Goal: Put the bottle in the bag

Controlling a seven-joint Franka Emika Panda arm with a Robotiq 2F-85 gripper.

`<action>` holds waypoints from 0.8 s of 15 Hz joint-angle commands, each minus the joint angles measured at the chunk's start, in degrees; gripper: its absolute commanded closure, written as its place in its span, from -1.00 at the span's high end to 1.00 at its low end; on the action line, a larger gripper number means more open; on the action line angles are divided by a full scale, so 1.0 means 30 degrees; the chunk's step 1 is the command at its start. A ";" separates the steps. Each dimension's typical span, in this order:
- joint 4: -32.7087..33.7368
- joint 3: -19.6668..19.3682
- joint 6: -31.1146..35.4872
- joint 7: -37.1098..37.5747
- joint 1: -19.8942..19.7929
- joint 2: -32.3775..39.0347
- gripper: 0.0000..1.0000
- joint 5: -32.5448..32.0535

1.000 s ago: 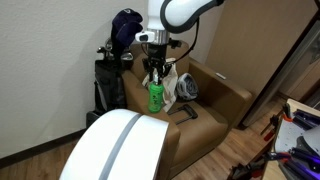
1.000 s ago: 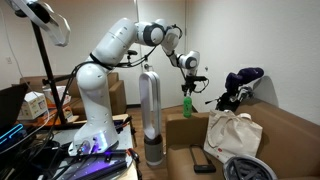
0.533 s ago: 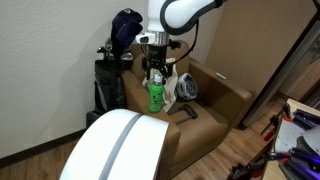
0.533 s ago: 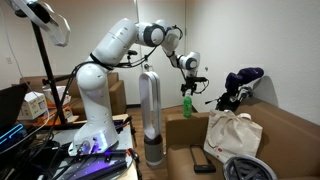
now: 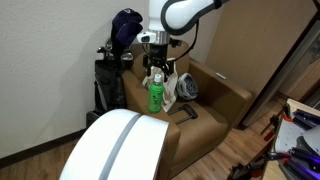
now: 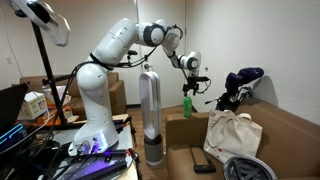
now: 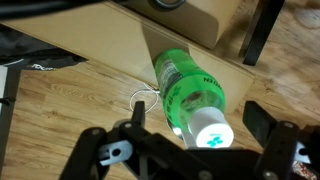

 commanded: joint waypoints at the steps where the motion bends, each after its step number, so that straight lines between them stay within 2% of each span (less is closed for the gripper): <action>1: 0.0468 0.0136 -0.0488 -0.0237 0.0001 0.0151 1.00 -0.0201; 6: 0.0450 0.0193 -0.0394 -0.0159 0.0009 0.0149 1.00 -0.0124; 7: 0.0486 0.0022 -0.0405 0.0084 0.0160 0.0159 0.50 -0.0341; 8: 0.0493 0.0059 -0.0356 0.0083 0.0144 0.0173 0.46 -0.0278; 12: 0.0454 0.0067 -0.0330 0.0077 0.0144 0.0161 -0.06 -0.0266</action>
